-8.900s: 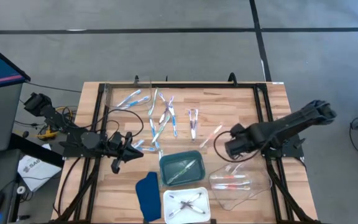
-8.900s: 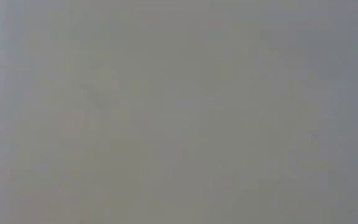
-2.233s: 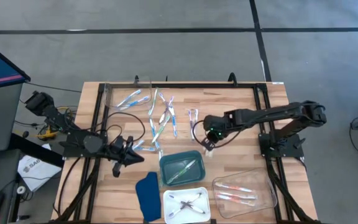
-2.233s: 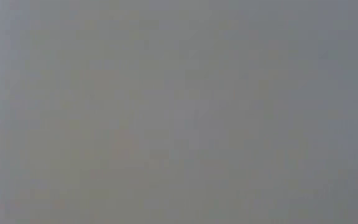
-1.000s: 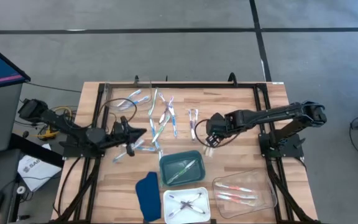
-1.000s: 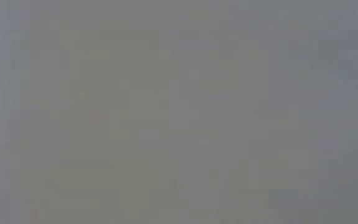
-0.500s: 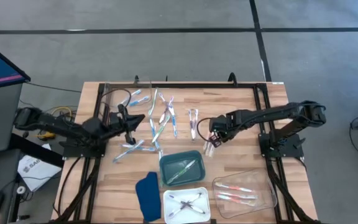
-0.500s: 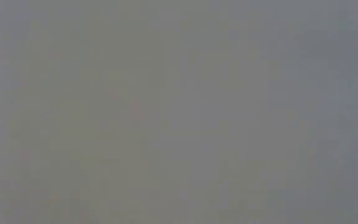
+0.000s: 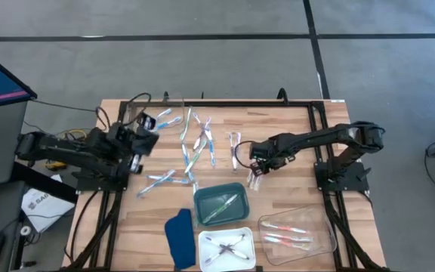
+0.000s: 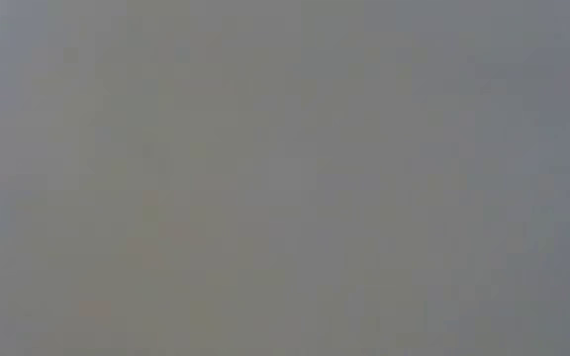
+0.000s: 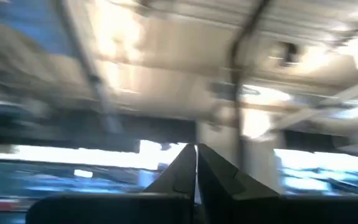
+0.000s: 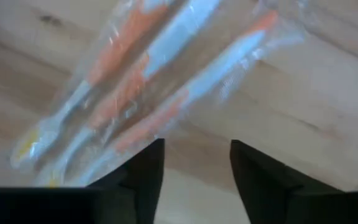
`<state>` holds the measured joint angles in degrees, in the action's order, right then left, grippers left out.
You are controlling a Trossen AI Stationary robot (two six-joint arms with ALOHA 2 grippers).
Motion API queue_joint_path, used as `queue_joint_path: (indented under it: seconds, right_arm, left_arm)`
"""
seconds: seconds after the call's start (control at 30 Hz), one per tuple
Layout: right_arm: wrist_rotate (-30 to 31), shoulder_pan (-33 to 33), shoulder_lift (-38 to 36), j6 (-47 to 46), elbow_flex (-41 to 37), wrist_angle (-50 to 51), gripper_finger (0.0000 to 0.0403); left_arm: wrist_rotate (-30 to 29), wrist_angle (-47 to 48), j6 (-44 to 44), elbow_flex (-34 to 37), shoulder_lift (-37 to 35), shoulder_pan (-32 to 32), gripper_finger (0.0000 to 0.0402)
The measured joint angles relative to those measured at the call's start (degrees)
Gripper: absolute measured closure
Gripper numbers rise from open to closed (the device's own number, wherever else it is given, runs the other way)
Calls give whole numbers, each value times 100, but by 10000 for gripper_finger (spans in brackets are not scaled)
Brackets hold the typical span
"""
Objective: Pick & Place Toothbrushes
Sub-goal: Put the orange toothbrush into the bottom transparent bin
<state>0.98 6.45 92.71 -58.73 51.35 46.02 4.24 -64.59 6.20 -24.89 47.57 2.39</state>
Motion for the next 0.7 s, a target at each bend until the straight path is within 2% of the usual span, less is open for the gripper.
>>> queue_joint_path:
  seconds: [0.1, 0.17, 0.3, 0.47, 0.7]
  right_arm:
    - [-103, -3, 268, -13, 1, 23, 184]
    - [-128, -44, 435, -107, 17, 3, 168]
    - [-257, -103, 489, -173, 58, 25, 155]
    - [-208, -314, 194, -328, 217, -44, 162]
    - [343, -421, -381, -952, 361, 25, 187]
  left_arm:
    - [1018, 354, 398, -10, 14, 120, 394]
    - [1292, 307, 636, -40, -15, 176, 394]
    - [1634, 270, 459, -91, -142, 215, 394]
    - [1799, 290, 192, -87, -142, 215, 394]
    - [1878, 296, 4, -85, -147, 214, 394]
